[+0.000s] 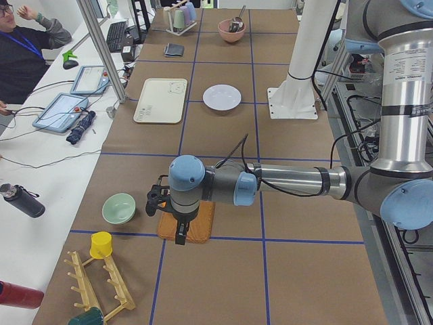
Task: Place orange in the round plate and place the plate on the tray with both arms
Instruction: 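Move the left gripper toward the orange on the wooden board while the right arm rises, then grasp the orange on the wooden board with the left gripper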
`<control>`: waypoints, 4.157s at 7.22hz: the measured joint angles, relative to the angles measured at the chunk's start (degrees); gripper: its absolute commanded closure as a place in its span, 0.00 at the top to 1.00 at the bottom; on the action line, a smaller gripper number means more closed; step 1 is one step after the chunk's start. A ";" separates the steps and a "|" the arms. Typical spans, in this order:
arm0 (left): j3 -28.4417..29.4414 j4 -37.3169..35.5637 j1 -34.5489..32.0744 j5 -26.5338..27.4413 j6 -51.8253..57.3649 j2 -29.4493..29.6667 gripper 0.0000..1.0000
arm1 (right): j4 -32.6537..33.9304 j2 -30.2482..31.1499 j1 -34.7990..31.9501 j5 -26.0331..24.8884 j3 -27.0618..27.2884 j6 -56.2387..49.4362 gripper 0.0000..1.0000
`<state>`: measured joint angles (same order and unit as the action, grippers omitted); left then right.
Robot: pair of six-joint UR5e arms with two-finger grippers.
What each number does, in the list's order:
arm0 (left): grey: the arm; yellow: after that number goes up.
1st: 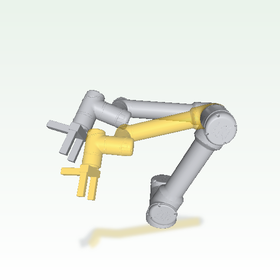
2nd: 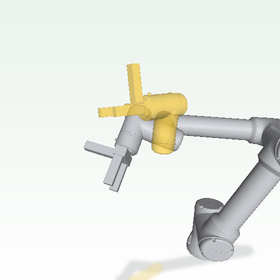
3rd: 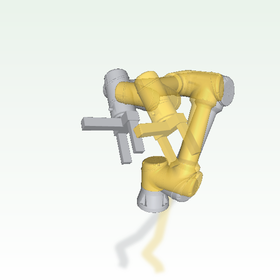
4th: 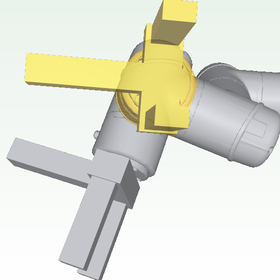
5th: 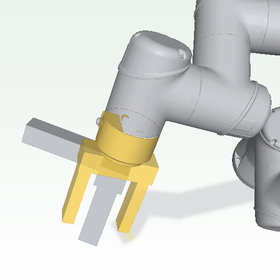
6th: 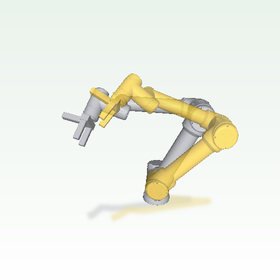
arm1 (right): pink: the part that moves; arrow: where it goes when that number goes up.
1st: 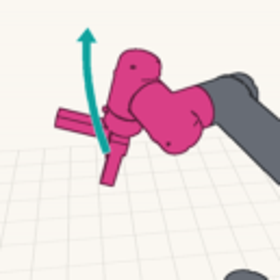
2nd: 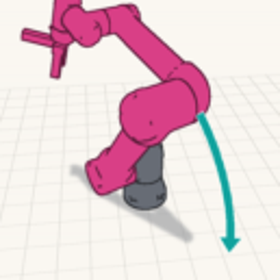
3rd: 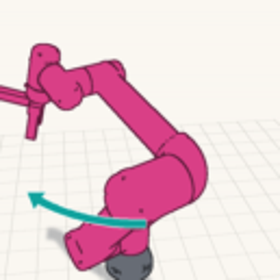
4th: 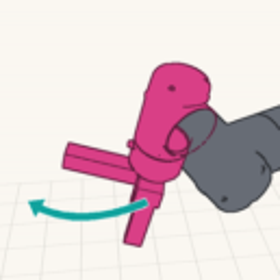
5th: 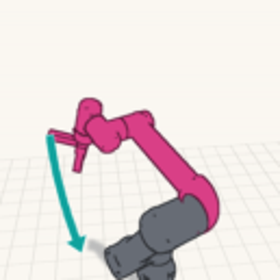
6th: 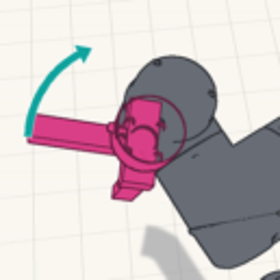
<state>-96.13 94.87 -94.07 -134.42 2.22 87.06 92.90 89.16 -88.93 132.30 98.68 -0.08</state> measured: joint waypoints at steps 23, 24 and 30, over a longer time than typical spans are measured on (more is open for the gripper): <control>20.29 36.15 27.94 10.29 -32.31 12.56 0.97 | -20.13 -11.46 35.14 -19.55 9.77 52.65 1.00; 20.76 36.22 28.42 11.40 -32.34 12.59 0.97 | -20.13 -11.36 35.30 -19.79 9.71 52.65 1.00; 23.55 36.16 28.98 12.73 -31.68 14.11 0.95 | -20.13 -11.39 36.46 -21.71 9.30 52.64 1.00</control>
<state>-72.58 131.03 -65.09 -121.68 -29.46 101.17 72.77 77.77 -52.48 110.59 107.98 52.56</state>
